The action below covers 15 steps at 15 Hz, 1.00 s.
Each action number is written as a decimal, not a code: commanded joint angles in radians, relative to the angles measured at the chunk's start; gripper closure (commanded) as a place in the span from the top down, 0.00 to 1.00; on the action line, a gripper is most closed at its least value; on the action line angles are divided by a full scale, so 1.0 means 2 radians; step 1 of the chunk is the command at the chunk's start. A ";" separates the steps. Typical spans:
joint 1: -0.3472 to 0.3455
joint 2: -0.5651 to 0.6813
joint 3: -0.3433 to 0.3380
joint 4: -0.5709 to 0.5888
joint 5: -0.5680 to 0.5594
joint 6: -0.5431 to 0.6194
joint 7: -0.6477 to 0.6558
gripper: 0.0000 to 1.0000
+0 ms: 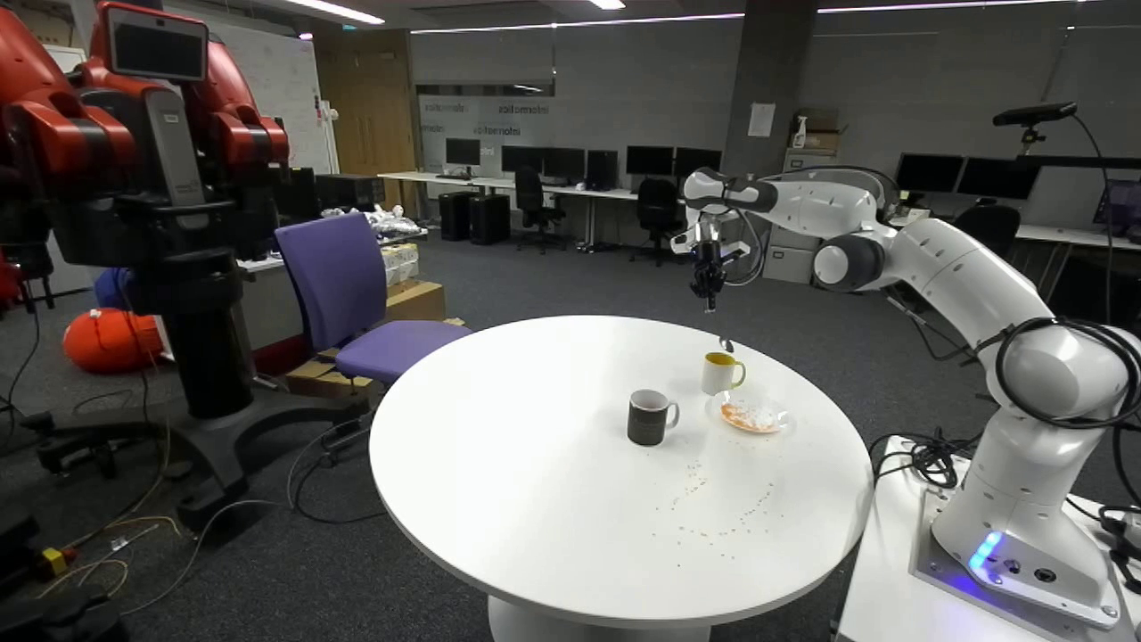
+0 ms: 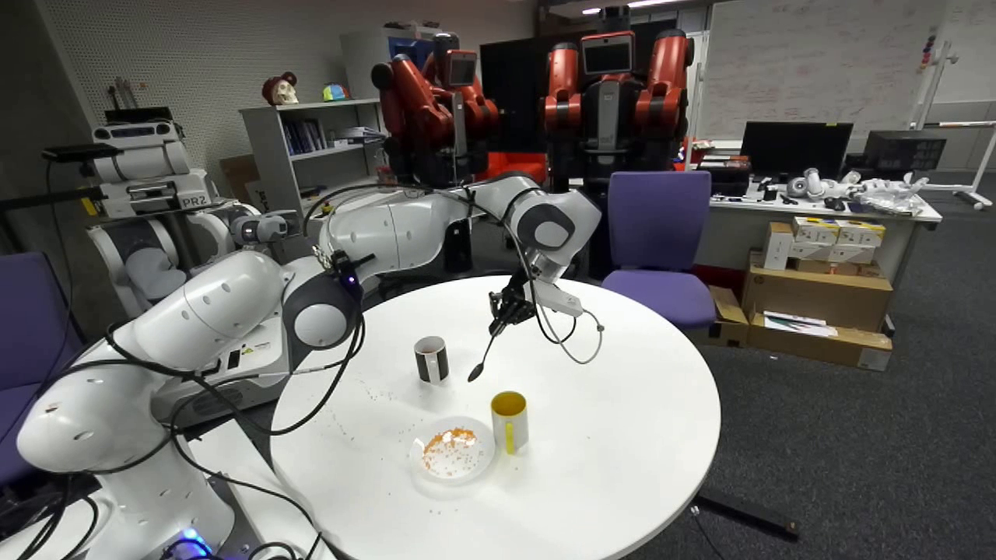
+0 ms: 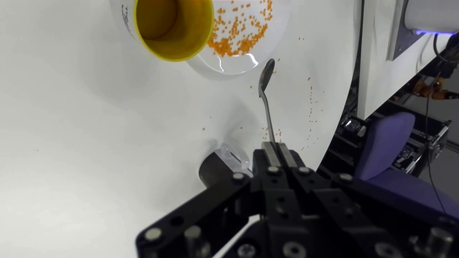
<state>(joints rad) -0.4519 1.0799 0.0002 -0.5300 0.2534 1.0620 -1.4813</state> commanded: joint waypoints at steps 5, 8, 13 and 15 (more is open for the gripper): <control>-0.004 -0.035 0.001 -0.020 0.004 -0.012 -0.007 0.01; -0.013 -0.033 0.008 -0.025 0.034 -0.023 0.038 0.01; -0.017 -0.031 0.017 -0.028 0.113 0.004 0.156 0.01; -0.010 -0.028 0.017 -0.026 0.140 0.029 0.190 0.01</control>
<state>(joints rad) -0.4728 1.0517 0.0133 -0.5401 0.4664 1.0564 -1.1996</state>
